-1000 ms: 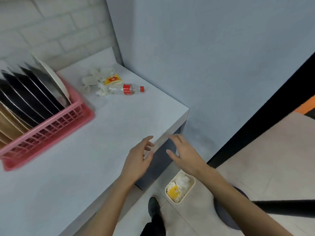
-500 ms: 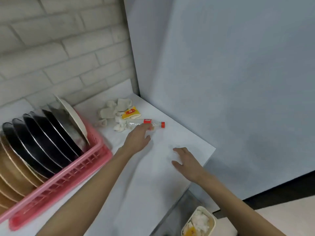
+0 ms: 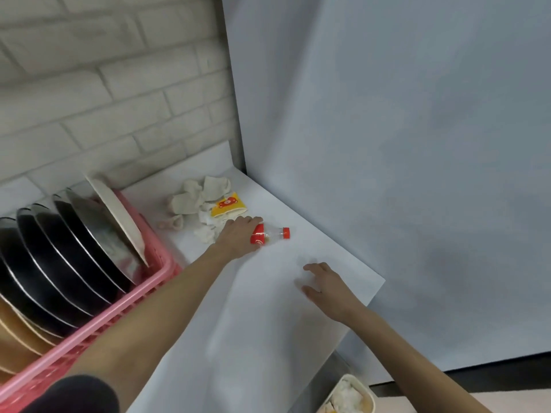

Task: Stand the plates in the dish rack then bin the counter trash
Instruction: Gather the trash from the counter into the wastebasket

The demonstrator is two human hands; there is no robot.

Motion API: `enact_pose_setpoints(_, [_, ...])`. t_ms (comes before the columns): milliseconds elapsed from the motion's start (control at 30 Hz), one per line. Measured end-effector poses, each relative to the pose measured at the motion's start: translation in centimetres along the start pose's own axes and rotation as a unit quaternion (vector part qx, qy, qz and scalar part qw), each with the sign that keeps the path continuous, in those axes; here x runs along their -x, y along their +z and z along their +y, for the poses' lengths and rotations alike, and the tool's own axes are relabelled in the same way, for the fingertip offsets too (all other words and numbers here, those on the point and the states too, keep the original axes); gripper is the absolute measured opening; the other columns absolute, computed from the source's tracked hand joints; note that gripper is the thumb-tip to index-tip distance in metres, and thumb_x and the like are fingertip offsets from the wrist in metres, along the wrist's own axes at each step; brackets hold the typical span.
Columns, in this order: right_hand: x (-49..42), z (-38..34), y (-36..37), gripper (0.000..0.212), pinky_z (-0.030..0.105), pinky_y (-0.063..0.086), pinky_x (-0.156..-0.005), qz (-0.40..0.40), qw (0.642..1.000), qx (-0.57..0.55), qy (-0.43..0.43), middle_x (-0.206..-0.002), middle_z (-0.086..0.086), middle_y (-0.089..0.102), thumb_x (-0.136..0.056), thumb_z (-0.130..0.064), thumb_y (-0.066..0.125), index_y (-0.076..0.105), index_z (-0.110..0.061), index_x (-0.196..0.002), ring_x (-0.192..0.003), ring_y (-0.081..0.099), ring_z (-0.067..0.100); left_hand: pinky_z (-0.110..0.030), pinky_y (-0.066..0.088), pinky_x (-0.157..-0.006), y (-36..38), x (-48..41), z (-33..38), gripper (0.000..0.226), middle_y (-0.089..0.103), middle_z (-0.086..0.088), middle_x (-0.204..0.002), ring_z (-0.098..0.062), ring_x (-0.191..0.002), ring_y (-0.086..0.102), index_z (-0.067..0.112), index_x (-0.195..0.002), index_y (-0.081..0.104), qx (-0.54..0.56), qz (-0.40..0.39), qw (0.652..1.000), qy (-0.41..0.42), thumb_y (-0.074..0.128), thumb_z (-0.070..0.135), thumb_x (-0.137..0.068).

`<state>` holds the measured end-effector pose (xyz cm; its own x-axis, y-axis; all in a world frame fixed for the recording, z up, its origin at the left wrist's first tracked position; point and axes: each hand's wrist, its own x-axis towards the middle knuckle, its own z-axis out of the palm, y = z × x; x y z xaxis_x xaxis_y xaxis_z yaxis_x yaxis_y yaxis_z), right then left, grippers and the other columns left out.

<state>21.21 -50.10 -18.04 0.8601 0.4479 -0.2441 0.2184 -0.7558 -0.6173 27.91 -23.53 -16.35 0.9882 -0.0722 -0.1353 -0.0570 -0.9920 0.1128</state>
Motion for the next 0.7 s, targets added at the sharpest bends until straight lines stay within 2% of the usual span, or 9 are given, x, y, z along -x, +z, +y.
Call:
enact_pose_setpoints(100, [-1.5, 0.1, -0.7, 0.047, 0.029, 0.043, -0.098, 0.012, 1.000, -0.014, -0.010, -0.134, 0.004, 0.046, -0.097, -0.030, 0.057, 0.045, -0.020, -0.140, -0.115, 0.053, 0.021, -0.036, 0.042, -0.089, 0.6, 1.7, 0.3, 0.061, 0.060, 0.000, -0.123, -0.023, -0.112, 0.054, 0.025, -0.133, 0.050, 0.062, 0.004, 0.998, -0.025, 0.072, 0.045, -0.080])
enact_pose_setpoints(233, [-4.0, -0.5, -2.0, 0.041, 0.021, 0.042, -0.090, 0.044, 0.998, -0.031, -0.028, -0.130, 0.002, 0.049, -0.097, -0.020, 0.057, 0.049, -0.018, -0.137, -0.109, 0.056, 0.018, -0.033, 0.043, -0.084, 1.6, 6.4, 1.4, 0.060, 0.059, 0.005, -0.119, -0.019, -0.111, 0.053, 0.026, -0.131, 0.051, 0.146, 0.036, 0.986, -0.070, 0.071, 0.051, -0.079])
enact_pose_setpoints(367, [-7.6, -3.5, -2.8, 0.036, 0.020, 0.042, -0.084, 0.075, 0.992, -0.037, -0.094, -0.125, 0.001, 0.050, -0.094, -0.008, 0.056, 0.054, -0.016, -0.129, -0.101, 0.059, 0.015, -0.030, 0.042, -0.084, 3.7, 10.8, 1.5, 0.060, 0.058, 0.011, -0.114, -0.016, -0.109, 0.053, 0.031, -0.126, 0.050, 0.144, 0.046, 0.981, -0.123, 0.060, 0.063, -0.076])
enact_pose_setpoints(500, [-11.0, -8.3, -2.0, 0.029, 0.022, 0.046, -0.082, 0.033, 0.981, -0.003, -0.193, -0.119, -0.002, 0.051, -0.093, -0.006, 0.057, 0.060, -0.016, -0.120, -0.088, 0.060, 0.014, -0.031, 0.043, -0.088, 4.5, 12.5, 1.8, 0.065, 0.057, 0.011, -0.117, -0.017, -0.110, 0.051, 0.031, -0.129, 0.048, 0.109, 0.071, 0.981, -0.145, 0.050, 0.071, -0.077])
enact_pose_setpoints(600, [-13.1, -11.6, 0.2, 0.024, 0.033, 0.051, -0.083, -0.009, 0.965, 0.051, -0.257, -0.117, 0.001, 0.052, -0.092, -0.009, 0.058, 0.063, -0.015, -0.115, -0.077, 0.060, 0.018, -0.032, 0.040, -0.093, 4.5, 12.5, 2.3, 0.066, 0.054, 0.008, -0.124, -0.019, -0.115, 0.049, 0.028, -0.136, 0.044, 0.099, 0.073, 0.981, -0.150, 0.051, 0.065, -0.081])
enact_pose_setpoints(700, [-15.1, -14.4, 2.5, 0.034, 0.036, 0.049, -0.083, -0.041, 0.941, 0.140, -0.305, -0.133, 0.003, 0.045, -0.095, -0.010, 0.053, 0.058, -0.014, -0.128, -0.090, 0.063, 0.025, -0.033, 0.039, -0.096, 4.3, 12.3, 2.5, 0.065, 0.053, 0.005, -0.125, -0.020, -0.115, 0.048, 0.026, -0.138, 0.042, 0.101, 0.063, 0.981, -0.156, 0.051, 0.060, -0.083])
